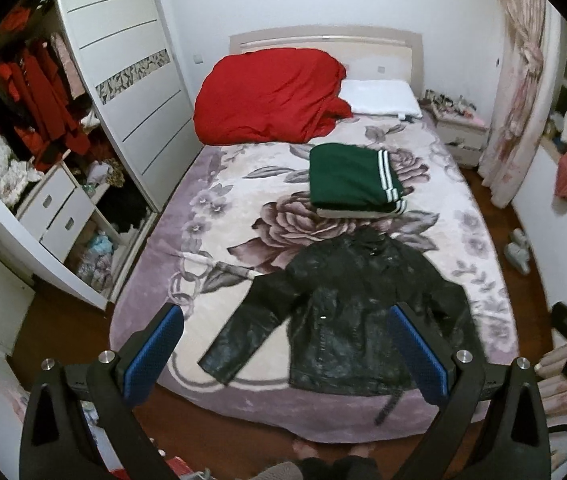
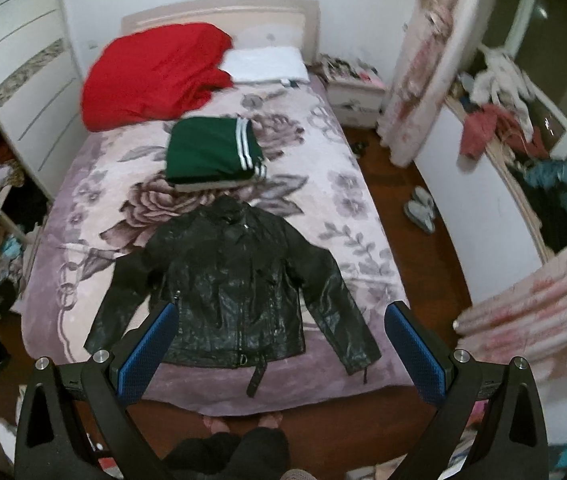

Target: Fold large clothes

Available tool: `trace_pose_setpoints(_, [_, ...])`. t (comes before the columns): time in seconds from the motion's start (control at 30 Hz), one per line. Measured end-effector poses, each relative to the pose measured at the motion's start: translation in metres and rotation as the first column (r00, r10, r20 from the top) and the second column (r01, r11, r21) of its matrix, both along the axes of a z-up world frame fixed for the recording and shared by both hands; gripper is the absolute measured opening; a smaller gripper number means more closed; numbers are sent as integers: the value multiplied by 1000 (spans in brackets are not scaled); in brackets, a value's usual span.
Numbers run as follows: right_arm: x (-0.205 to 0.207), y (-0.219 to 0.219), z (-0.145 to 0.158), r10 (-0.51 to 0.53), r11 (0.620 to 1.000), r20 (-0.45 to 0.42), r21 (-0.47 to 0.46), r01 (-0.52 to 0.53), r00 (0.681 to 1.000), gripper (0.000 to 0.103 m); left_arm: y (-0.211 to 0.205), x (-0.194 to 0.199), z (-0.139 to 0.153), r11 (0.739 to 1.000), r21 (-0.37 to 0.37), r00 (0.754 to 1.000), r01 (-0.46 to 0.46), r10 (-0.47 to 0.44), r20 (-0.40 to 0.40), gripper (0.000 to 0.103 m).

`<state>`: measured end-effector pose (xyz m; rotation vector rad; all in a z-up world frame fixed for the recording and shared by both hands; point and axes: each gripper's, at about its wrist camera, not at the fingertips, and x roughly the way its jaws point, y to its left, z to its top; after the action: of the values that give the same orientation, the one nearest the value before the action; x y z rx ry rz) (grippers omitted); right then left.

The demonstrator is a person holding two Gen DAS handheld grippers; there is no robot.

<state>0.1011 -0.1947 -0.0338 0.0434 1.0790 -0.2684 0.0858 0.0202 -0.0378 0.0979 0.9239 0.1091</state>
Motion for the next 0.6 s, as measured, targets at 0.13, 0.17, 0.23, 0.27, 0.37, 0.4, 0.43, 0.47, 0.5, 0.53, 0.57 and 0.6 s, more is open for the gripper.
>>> trace_pose_setpoints(0.13, [17,-19,-56,-83,997,-43,-11,82,996,103,4,26,-47,1000,27,999,13,-12,-40,103])
trace_pose_setpoints(0.17, [22,-24,-70,-102,995,-56,-20,101,993,103,5,31,-59,999,31,998,15,-13,-53,103])
trace_pose_setpoints(0.23, [29,-36,-107,-136,990,-69,-38,134,988,103,4,44,-87,999,31,997,24,-21,-81,103])
trace_pose_setpoints(0.27, [31,-45,-128,-155,987,-79,-45,152,985,103,1,52,-105,999,42,995,25,-20,-95,103])
trace_pose_setpoints(0.37, [44,-82,-197,-213,975,-144,30,220,966,103,-12,70,-157,996,82,992,29,-19,-126,103])
trace_pose_setpoints(0.4, [46,-99,-223,-235,966,-171,66,249,957,103,-17,76,-174,995,99,990,30,-16,-138,103])
trace_pose_setpoints(0.43, [46,-117,-251,-260,954,-200,96,283,945,103,-23,81,-194,993,109,988,33,-16,-155,103])
trace_pose_setpoints(0.47, [45,-135,-280,-291,939,-231,115,323,928,103,-29,86,-217,992,124,985,35,-13,-173,103])
trace_pose_setpoints(0.5, [41,-159,-314,-333,918,-265,127,376,905,103,-35,91,-243,989,141,980,39,-10,-200,103])
trace_pose_setpoints(0.53, [36,-183,-344,-374,892,-297,145,428,879,103,-39,94,-260,988,145,975,43,-9,-222,103])
trace_pose_setpoints(0.57, [28,-209,-376,-418,857,-328,167,488,847,100,-45,97,-285,988,148,967,44,-6,-253,103])
trace_pose_setpoints(0.6, [19,-230,-404,-456,825,-349,179,536,819,95,-49,101,-306,987,152,960,43,2,-280,103])
